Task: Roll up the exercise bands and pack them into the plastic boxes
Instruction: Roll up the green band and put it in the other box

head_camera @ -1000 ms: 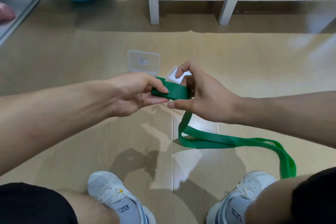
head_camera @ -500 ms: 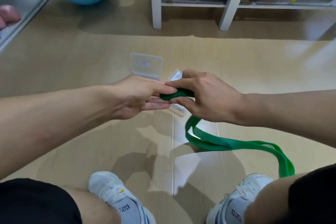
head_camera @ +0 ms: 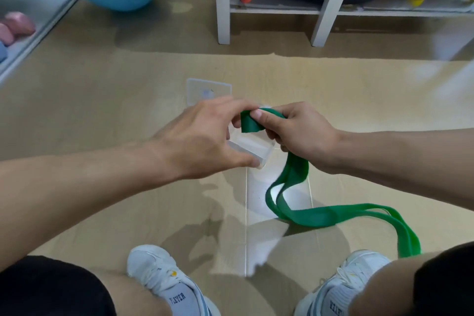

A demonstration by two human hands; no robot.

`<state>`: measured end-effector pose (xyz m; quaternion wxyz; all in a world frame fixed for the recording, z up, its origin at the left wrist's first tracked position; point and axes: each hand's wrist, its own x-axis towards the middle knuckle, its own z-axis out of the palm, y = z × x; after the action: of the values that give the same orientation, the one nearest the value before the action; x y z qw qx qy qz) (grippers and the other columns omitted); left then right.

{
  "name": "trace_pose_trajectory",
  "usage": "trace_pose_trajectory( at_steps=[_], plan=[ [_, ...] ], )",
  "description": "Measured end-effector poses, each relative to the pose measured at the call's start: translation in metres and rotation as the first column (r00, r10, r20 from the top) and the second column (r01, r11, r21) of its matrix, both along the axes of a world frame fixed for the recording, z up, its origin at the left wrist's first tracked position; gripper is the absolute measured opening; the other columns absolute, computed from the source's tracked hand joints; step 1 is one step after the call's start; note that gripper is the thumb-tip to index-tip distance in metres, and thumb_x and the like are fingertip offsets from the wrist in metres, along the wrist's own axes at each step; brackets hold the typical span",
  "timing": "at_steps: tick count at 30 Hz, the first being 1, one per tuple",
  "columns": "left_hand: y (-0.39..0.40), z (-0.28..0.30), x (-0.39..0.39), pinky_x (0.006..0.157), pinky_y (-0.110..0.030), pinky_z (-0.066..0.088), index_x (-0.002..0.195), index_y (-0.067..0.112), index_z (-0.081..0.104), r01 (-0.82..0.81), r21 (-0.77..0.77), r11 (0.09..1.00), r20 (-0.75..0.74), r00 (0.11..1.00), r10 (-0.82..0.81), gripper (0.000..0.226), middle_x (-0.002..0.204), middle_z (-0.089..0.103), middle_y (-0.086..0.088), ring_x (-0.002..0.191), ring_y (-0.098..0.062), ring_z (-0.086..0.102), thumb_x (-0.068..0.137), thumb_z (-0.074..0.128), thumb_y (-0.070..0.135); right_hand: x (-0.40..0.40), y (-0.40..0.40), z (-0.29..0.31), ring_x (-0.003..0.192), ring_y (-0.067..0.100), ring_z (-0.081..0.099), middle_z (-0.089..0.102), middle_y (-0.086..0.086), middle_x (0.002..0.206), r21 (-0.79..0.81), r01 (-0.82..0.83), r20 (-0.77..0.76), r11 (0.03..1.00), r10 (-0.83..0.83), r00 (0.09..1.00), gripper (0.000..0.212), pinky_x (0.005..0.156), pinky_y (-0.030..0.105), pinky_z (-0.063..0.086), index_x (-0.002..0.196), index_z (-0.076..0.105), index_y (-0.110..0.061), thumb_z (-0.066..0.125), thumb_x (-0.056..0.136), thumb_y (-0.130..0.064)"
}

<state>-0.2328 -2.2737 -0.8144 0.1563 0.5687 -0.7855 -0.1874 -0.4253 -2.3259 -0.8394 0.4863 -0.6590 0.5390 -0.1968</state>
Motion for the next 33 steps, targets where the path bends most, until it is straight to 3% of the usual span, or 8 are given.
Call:
trace_pose_trajectory(
  at_steps=[9,14,18,20,22,25,28,33],
  plan=[
    [-0.014,-0.002,-0.011,0.054,-0.035,0.045,0.079,0.021,0.071,-0.044,-0.110,0.993,0.216,0.974,0.067,0.021,0.063,0.063,0.000,0.063,-0.025,0.060,0.077,0.071,0.042,0.006,0.013,-0.002,0.066,0.023,0.037,0.049,0.003,0.068,0.188,-0.025,0.057,0.982,0.014,0.998,0.050,0.069,0.038,0.030,0.057,0.061,-0.020,0.064,0.092,-0.056],
    [-0.013,0.010,0.001,0.054,-0.044,0.047,0.070,0.019,0.072,0.075,-0.054,0.996,0.058,0.996,-0.072,0.030,0.058,0.057,-0.002,0.058,-0.023,0.054,0.073,0.066,0.048,-0.006,0.006,0.015,0.064,0.011,0.046,0.068,-0.007,0.079,0.254,-0.271,0.153,0.929,0.238,0.959,0.037,0.062,0.022,0.036,0.086,0.078,-0.024,0.053,0.101,-0.047],
    [-0.007,0.016,0.007,0.059,-0.044,0.052,0.088,0.027,0.081,0.089,-0.064,0.994,-0.208,0.973,-0.100,0.023,0.068,0.065,-0.002,0.062,-0.025,0.058,0.076,0.078,0.046,-0.014,-0.005,0.018,0.103,0.009,0.065,0.075,-0.009,0.107,0.368,-0.359,0.251,0.858,0.281,0.926,0.044,0.091,0.021,0.045,0.108,0.077,-0.019,0.056,0.091,-0.053],
    [-0.005,0.017,0.005,0.063,-0.051,0.054,0.093,0.033,0.082,0.053,0.012,0.999,-0.390,0.920,-0.044,0.021,0.075,0.068,-0.012,0.067,-0.036,0.060,0.074,0.085,0.043,-0.016,-0.009,0.017,0.122,0.016,0.061,0.071,0.002,0.125,0.395,-0.362,0.303,0.844,0.253,0.919,0.060,0.109,0.029,0.038,0.116,0.073,-0.010,0.063,0.082,-0.058],
    [-0.003,0.017,0.004,0.072,-0.058,0.056,0.097,0.032,0.082,-0.004,0.118,0.993,-0.514,0.855,0.064,0.028,0.085,0.071,-0.021,0.070,-0.038,0.063,0.071,0.090,0.041,-0.012,-0.010,0.018,0.106,0.020,0.062,0.072,0.005,0.107,0.363,-0.287,0.398,0.887,0.131,0.908,0.050,0.103,0.038,0.038,0.103,0.065,-0.011,0.074,0.074,-0.051],
    [-0.003,0.011,0.003,0.076,-0.040,0.059,0.101,0.024,0.083,-0.070,0.274,0.959,-0.622,0.747,0.233,0.030,0.088,0.076,-0.020,0.077,-0.020,0.070,0.072,0.086,0.033,-0.006,-0.010,0.024,0.088,0.022,0.061,0.067,0.007,0.085,0.208,-0.161,0.473,0.965,0.045,0.880,0.027,0.099,0.047,0.049,0.085,0.058,-0.016,0.075,0.077,-0.035],
    [-0.004,0.008,-0.001,0.076,-0.023,0.057,0.106,0.015,0.079,-0.108,0.424,0.899,-0.692,0.602,0.399,0.040,0.098,0.080,-0.012,0.090,-0.022,0.077,0.069,0.079,0.031,-0.006,-0.011,0.024,0.093,0.018,0.068,0.073,0.005,0.096,-0.065,-0.074,0.313,0.995,0.091,0.946,0.020,0.090,0.031,0.057,0.097,0.071,-0.012,0.068,0.093,-0.032],
    [-0.008,0.013,-0.008,0.077,-0.017,0.058,0.105,0.010,0.077,-0.120,0.558,0.821,-0.745,0.363,0.560,0.038,0.102,0.079,-0.011,0.090,-0.017,0.076,0.072,0.074,0.027,-0.011,0.000,0.026,0.106,0.005,0.071,0.077,-0.005,0.109,-0.140,-0.163,0.271,0.977,0.196,0.942,0.039,0.095,0.026,0.056,0.123,0.070,-0.025,0.080,0.085,-0.025]
  ],
)
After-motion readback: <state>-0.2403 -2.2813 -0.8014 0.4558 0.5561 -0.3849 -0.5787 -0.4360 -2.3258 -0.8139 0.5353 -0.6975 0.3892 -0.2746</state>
